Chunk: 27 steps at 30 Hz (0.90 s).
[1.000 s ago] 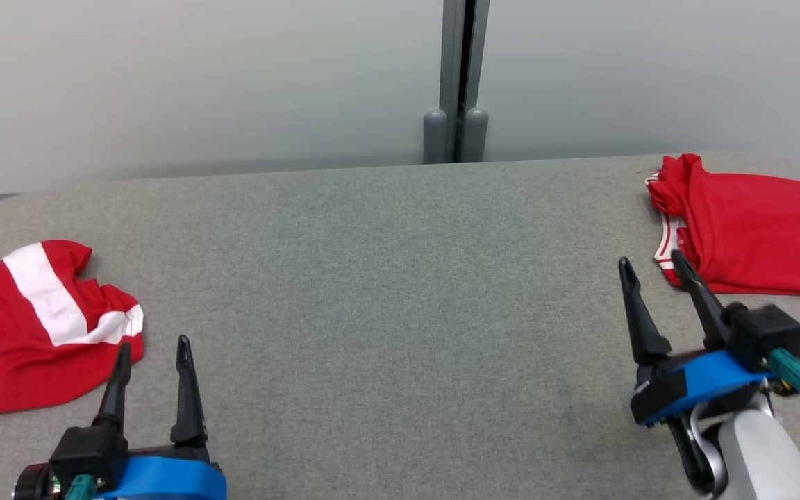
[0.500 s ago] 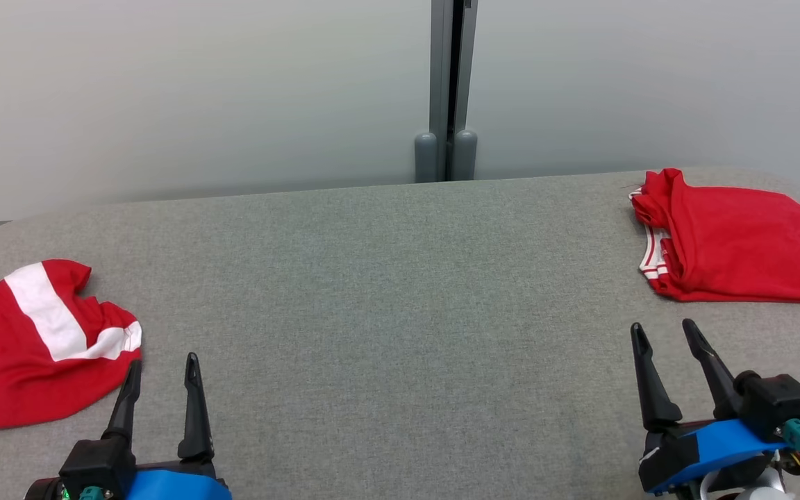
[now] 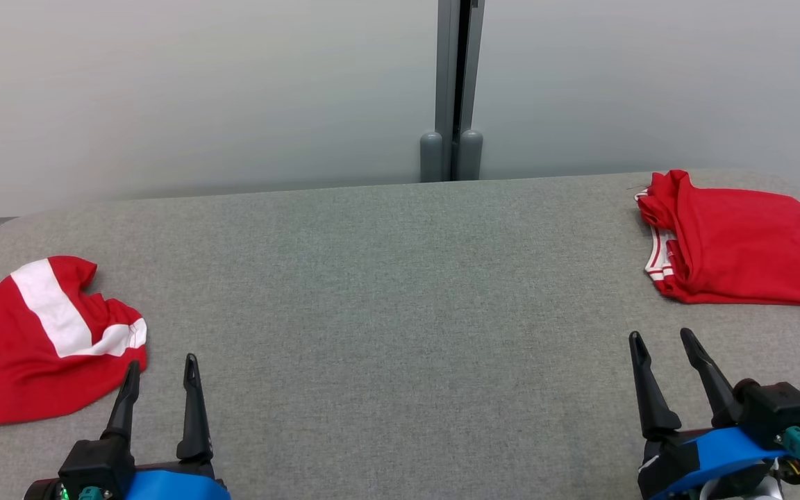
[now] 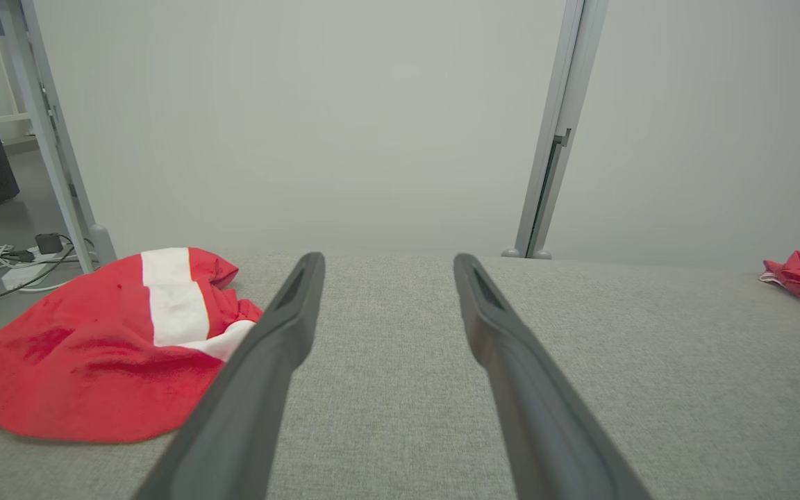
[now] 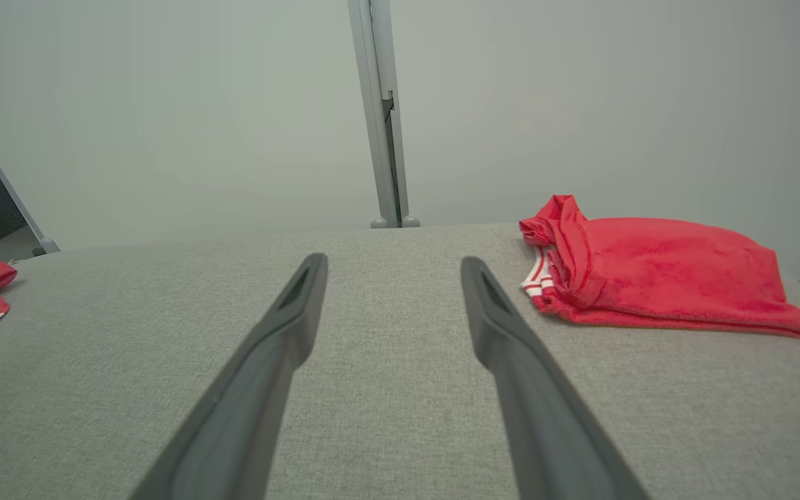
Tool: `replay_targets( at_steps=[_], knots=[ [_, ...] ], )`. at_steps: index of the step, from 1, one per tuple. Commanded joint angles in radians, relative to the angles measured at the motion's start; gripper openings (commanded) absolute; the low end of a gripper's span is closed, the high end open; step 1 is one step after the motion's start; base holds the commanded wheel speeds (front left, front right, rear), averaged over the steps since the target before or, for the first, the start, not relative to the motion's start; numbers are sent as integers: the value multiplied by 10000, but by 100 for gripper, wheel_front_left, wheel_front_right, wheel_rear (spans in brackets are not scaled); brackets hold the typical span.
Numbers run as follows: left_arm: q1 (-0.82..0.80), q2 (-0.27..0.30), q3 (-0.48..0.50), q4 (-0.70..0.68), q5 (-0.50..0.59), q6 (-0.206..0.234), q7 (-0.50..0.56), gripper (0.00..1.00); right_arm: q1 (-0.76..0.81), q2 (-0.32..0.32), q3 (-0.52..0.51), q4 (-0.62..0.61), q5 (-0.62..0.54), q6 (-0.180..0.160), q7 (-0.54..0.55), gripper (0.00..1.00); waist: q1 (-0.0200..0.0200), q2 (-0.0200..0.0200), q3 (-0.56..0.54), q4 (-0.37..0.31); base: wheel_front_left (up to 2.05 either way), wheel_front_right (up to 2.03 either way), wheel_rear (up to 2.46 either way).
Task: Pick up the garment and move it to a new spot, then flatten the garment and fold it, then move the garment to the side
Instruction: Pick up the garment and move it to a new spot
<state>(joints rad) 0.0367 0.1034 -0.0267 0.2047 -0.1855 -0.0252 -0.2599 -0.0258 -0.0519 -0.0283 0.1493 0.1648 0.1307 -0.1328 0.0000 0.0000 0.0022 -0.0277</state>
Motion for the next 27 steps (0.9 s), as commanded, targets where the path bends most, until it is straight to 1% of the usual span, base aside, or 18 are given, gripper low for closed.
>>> replay_targets(
  at_steps=[1, 7, 14, 19, 27],
  knots=[
    [-29, 60, -24, 7, -66, 58, -22, 100, 174, 17, -5, -21, 40, 2, -7, 100, 0, 0, -3, 3, 0, 0, 0],
    [-61, 102, -55, 14, -75, 79, -15, 100, 155, 19, -13, 29, 49, 4, 3, 100, 0, 0, -2, 101, 0, 0, 0],
    [-172, 156, 4, -119, -144, 243, 54, 100, -4, 15, 158, 77, 126, 2, -23, 100, 0, 0, 74, 448, 0, 0, 0],
    [-229, 275, 62, -300, -171, 327, 128, 100, -75, 14, 210, 67, 157, 4, -123, 100, 0, 0, 234, 937, 0, 0, 0],
    [-208, 404, 260, -416, -320, 443, 149, 100, -296, 13, 314, 54, -7, 2, -156, 100, 0, 0, 512, 1943, 0, 0, 0]
  ],
)
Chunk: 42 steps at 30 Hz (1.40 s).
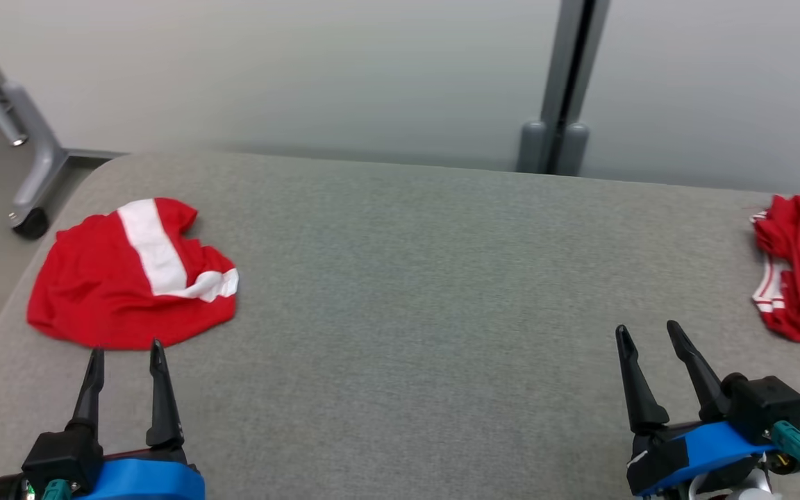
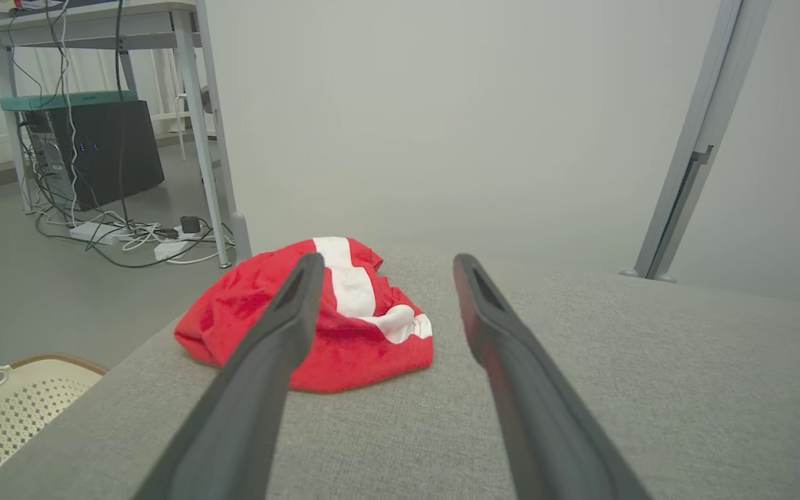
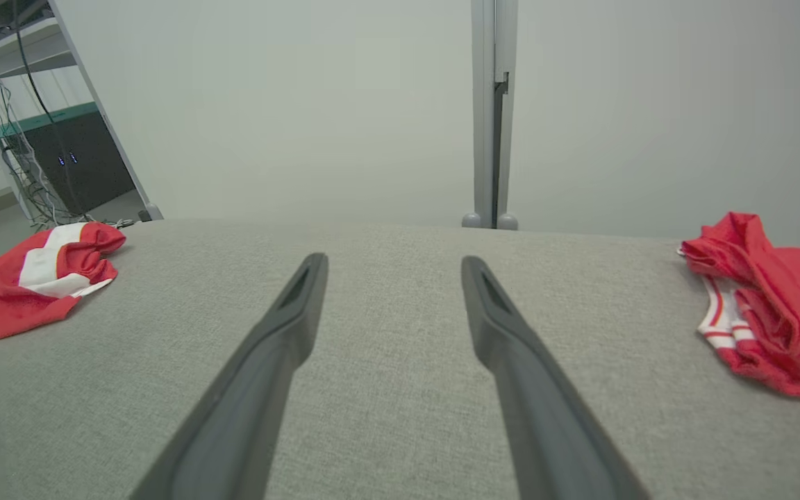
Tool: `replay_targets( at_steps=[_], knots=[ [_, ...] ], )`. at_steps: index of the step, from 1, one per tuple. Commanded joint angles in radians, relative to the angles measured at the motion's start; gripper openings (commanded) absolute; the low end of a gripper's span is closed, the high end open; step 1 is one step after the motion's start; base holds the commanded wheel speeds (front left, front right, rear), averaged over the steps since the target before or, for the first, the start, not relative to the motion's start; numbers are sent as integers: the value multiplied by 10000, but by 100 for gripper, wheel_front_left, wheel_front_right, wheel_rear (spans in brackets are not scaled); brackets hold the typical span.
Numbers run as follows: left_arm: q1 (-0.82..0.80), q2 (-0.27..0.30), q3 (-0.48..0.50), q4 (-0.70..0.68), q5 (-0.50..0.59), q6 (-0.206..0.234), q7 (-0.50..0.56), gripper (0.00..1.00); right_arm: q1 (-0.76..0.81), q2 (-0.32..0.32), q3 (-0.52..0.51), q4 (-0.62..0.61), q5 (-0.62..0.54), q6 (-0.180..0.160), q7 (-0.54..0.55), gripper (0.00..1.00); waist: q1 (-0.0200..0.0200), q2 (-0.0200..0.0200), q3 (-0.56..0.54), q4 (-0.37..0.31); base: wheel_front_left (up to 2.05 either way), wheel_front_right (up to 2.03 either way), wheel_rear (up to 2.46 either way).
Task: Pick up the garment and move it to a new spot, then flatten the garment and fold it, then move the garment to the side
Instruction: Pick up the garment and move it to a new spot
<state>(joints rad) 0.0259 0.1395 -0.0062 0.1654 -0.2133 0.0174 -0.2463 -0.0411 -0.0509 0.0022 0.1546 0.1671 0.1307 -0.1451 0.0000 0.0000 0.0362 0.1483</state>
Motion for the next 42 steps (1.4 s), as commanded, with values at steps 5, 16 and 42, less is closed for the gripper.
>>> replay_targets(
  at_steps=[5, 16, 42],
  knots=[
    [-85, 72, 139, -85, -132, 103, -13, 100, -281, 2, -6, 0, -133, 2, 14, 100, 0, 0, 312, 860, 0, 0, 0],
    [9, 114, 377, -118, -309, 273, -105, 100, -560, -1, 145, 76, -232, 4, 52, 100, 0, 0, 540, 1870, 0, 0, 0],
    [-4274, 1814, 1329, 660, -946, 100, 310, 100, -1373, -179, -83, -1037, -911, 4, 540, 100, 0, 0, 2499, 393, 0, 0, 0]
  ],
)
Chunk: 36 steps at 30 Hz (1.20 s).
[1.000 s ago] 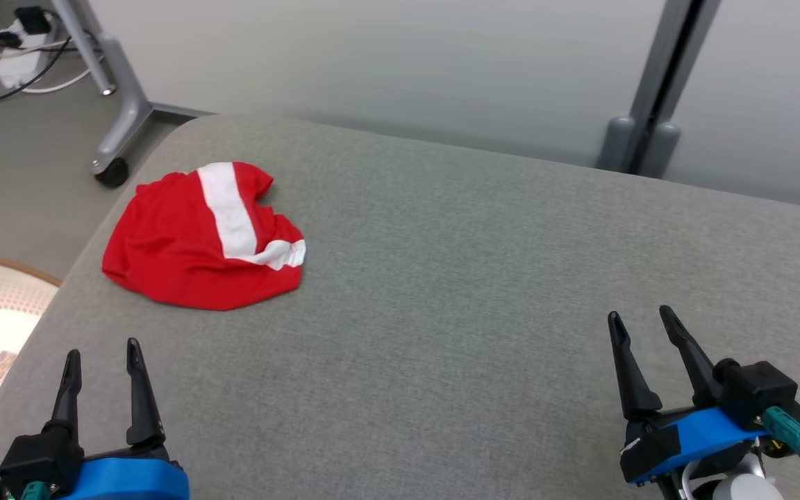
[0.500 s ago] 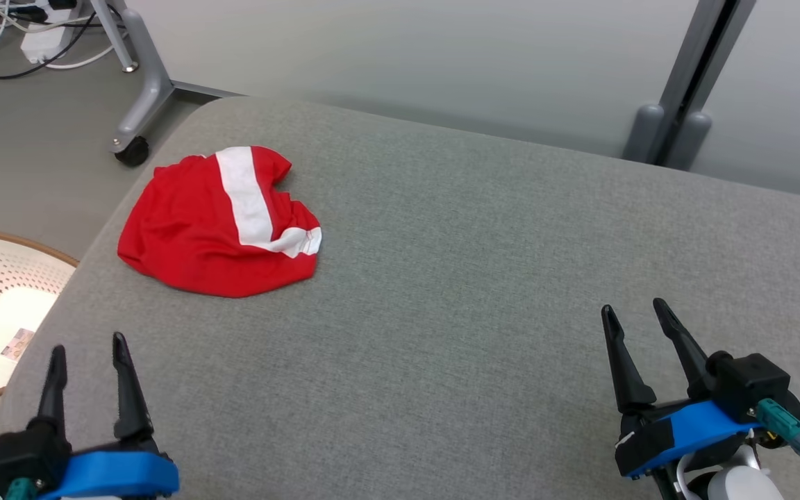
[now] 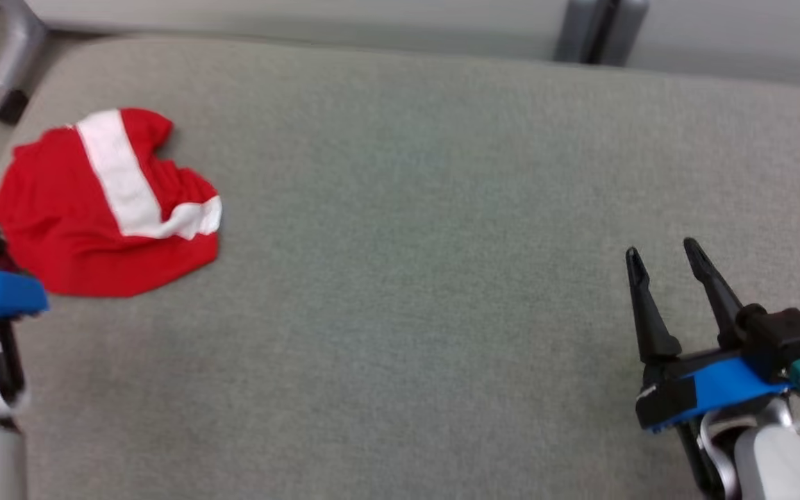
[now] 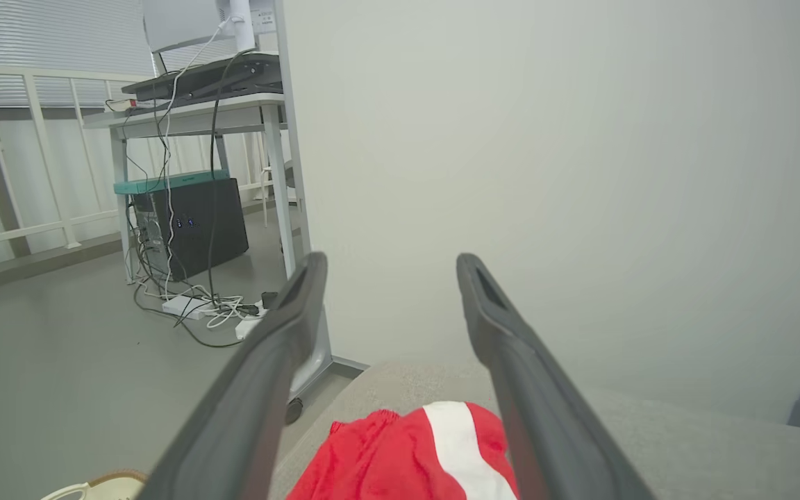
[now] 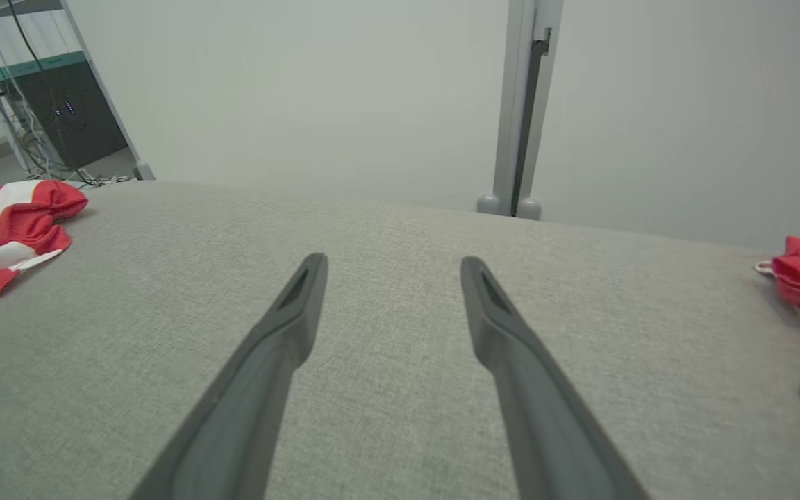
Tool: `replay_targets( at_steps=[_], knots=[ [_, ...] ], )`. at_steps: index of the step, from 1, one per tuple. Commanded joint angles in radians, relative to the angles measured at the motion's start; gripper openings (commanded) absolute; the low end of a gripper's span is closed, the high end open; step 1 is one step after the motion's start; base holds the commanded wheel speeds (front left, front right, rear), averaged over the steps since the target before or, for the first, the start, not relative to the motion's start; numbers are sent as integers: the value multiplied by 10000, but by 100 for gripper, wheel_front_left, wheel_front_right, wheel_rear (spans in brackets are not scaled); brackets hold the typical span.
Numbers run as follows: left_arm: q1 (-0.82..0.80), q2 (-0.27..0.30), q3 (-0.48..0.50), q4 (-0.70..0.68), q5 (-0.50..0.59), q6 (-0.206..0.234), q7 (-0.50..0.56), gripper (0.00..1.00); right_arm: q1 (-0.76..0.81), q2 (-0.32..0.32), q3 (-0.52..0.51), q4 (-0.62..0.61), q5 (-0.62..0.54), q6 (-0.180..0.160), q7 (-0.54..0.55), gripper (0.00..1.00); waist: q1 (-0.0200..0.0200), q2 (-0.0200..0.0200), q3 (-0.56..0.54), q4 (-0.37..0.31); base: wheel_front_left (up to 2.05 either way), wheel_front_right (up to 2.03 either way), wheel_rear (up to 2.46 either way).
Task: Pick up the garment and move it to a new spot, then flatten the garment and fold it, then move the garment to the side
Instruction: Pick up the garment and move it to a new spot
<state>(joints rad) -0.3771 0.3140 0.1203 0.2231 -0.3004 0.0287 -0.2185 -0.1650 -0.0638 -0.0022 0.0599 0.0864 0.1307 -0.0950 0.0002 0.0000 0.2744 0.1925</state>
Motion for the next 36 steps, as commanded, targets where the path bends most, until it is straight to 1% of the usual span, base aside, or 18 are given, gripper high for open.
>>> replay_targets(
  at_steps=[1, 5, 8, 14, 18, 22, 26, 31, 32, 33, 34, 36],
  knots=[
    [-244, 69, 63, 83, -75, -13, 32, 100, -134, -51, -39, -90, -104, 4, 40, 100, -2, 0, 117, -49, 0, 0, 0],
    [-1211, 442, 210, 566, -284, -106, 374, 100, -246, -146, -333, -601, -264, 2, 197, 100, -2, 0, 767, -431, 0, 0, 0],
    [-1937, 695, 228, 1235, -469, -279, 687, 100, -311, -178, -543, -970, -351, 4, 292, 100, -2, 0, 1180, -648, 0, 0, 0],
    [-2927, 993, 48, 3213, -752, -664, 1491, 100, -380, -291, -801, -1473, -432, 4, 483, 100, -2, 0, 1809, -898, 0, 0, 0],
    [-3379, 943, -230, 4667, -928, -965, 2149, 100, -432, -324, -888, -1675, -466, 4, 560, 100, -2, 0, 2111, -914, 0, 0, 0],
    [-3677, 793, -427, 5925, -1080, -1127, 2684, 100, -557, -334, -899, -1715, -500, 2, 575, 100, -2, 0, 2256, -901, 0, 0, 0],
    [-3891, 652, -578, 6813, -1298, -1282, 2953, 100, -598, -315, -846, -1717, -518, 2, 610, 100, -2, 0, 2286, -907, 0, 0, 0],
    [-3946, 496, -743, 7900, -1597, -1456, 3873, 100, -688, -369, -818, -1604, -443, 2, 588, 100, -2, 0, 2199, -963, 0, 0, 0],
    [-3963, 513, -806, 8008, -1609, -1484, 3972, 46, -705, -361, -827, -1595, -428, 2, 576, 100, -2, 0, 2172, -987, 0, 0, 0],
    [-3979, 541, -846, 8070, -1634, -1511, 3959, 2, -713, -355, -833, -1589, -415, 2, 569, 100, -2, 0, 2147, -1012, 0, 0, 0],
    [-4012, 554, -870, 8131, -1675, -1511, 3901, 0, -719, -346, -827, -1573, -408, 2, 563, 100, -2, 0, 2110, -1049, 0, 0, 0],
    [-4081, 576, -931, 8201, -1714, -1527, 3802, 0, -718, -324, -857, -1548, -397, 4, 523, 100, -2, 0, 2020, -1111, 0, 0, 0]
  ],
)
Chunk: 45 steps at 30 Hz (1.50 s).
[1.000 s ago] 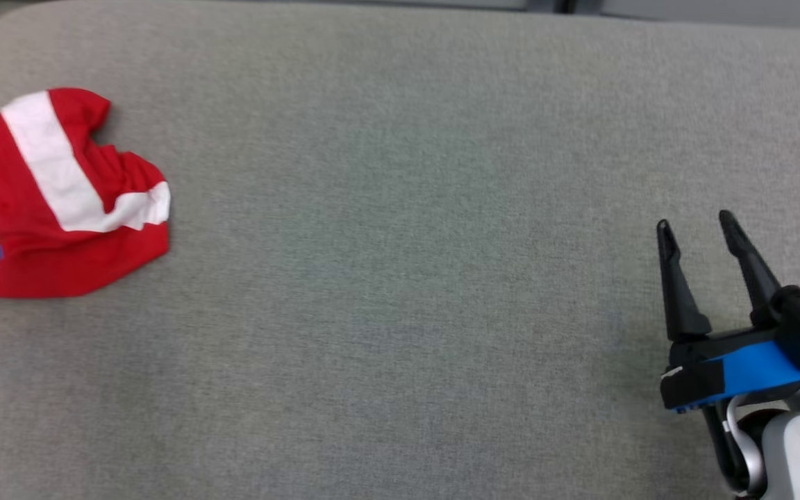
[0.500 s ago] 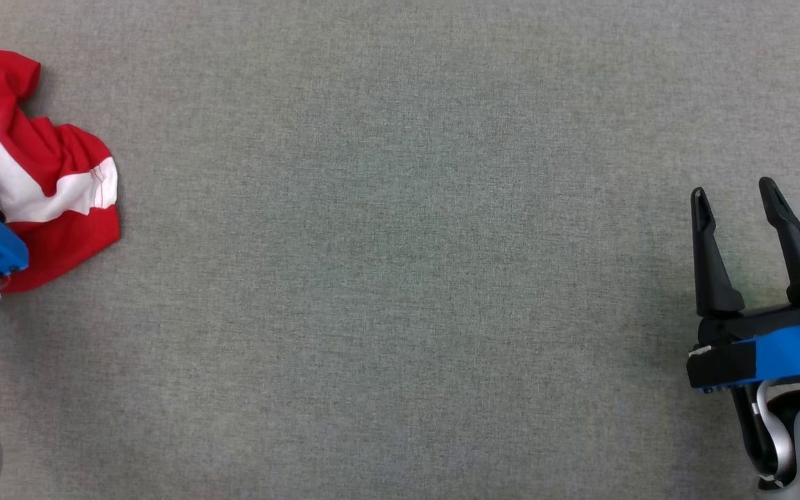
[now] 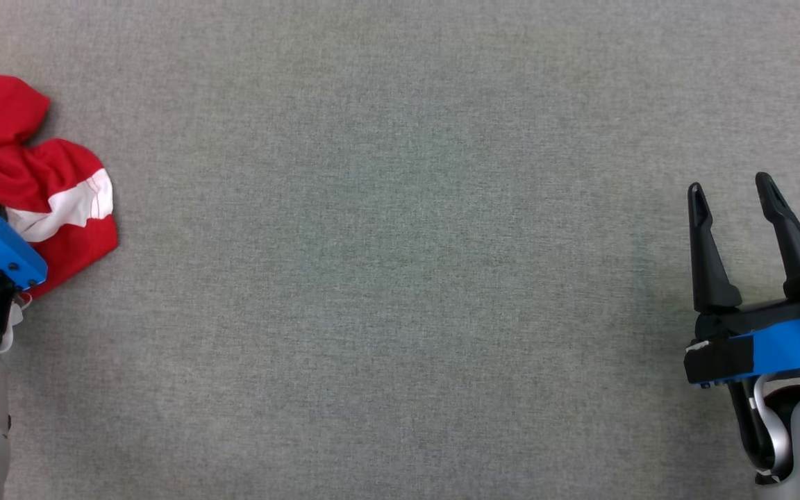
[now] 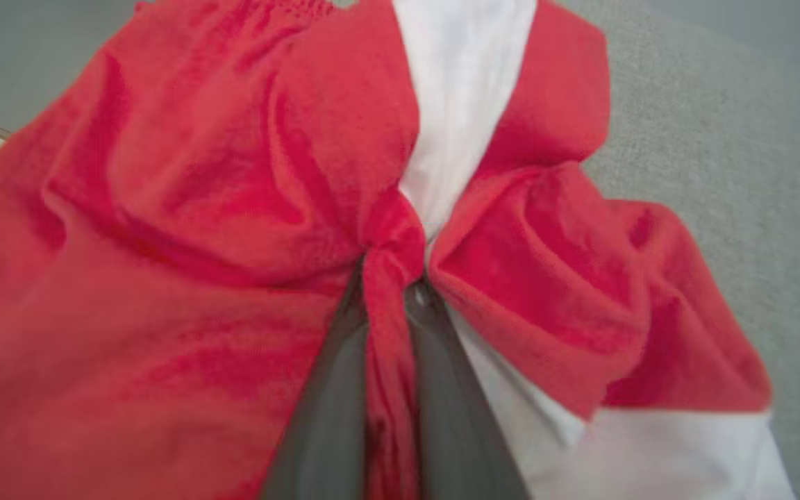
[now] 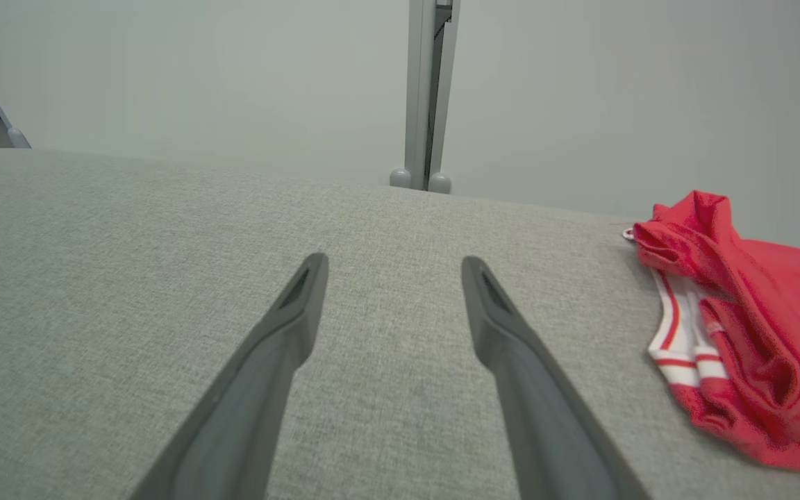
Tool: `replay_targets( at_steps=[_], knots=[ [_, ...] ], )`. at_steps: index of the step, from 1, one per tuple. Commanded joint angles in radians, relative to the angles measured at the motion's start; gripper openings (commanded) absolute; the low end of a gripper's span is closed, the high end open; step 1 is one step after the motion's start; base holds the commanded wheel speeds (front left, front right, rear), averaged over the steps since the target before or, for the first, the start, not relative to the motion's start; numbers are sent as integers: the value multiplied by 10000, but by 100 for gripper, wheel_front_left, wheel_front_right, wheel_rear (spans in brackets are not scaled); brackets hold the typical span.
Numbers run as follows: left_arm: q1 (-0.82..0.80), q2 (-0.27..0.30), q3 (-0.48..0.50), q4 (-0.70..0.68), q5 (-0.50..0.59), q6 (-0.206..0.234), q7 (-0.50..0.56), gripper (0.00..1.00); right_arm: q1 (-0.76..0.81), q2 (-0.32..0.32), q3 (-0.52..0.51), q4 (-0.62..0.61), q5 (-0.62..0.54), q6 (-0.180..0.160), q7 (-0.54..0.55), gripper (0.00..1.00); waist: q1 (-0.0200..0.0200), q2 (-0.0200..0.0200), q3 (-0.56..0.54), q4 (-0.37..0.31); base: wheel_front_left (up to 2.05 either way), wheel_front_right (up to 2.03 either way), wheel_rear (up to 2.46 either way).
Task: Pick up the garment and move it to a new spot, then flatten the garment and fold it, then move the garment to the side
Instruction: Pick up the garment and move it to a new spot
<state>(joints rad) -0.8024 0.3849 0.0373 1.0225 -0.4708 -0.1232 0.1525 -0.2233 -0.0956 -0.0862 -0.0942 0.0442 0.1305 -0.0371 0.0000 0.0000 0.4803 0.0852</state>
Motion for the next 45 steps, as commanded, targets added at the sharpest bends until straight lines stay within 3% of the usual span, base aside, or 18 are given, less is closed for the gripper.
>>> replay_targets(
  at_steps=[1, 13, 20, 36, 45],
  knots=[
    [143, -82, -107, 189, -8, -21, -36, 0, -132, 15, 2, 37, 42, 6, -87, 100, 0, 0, -111, -80, 0, 0, 0],
    [-488, 549, -547, -817, 553, -72, -2786, 0, 157, 256, 119, 921, 320, 4, -567, 100, 0, 0, -1454, -697, 0, 0, 0],
    [-953, 451, -1076, -2173, 1063, 42, -3499, 0, 266, 397, 228, 1421, 550, 6, -895, 100, 0, 0, -2096, -1223, 0, 0, 0],
    [-235, -804, -2600, -6834, 1328, 232, -2110, 0, 418, 451, 381, 2535, 1354, 6, -1628, 100, 0, 0, -2621, -2843, 0, 0, 0],
    [1214, -1542, -3639, -7886, 1283, 276, -1583, 0, 358, 452, 486, 2939, 1590, 6, -1945, 100, 0, 0, -2506, -3066, 0, 0, 0]
  ],
)
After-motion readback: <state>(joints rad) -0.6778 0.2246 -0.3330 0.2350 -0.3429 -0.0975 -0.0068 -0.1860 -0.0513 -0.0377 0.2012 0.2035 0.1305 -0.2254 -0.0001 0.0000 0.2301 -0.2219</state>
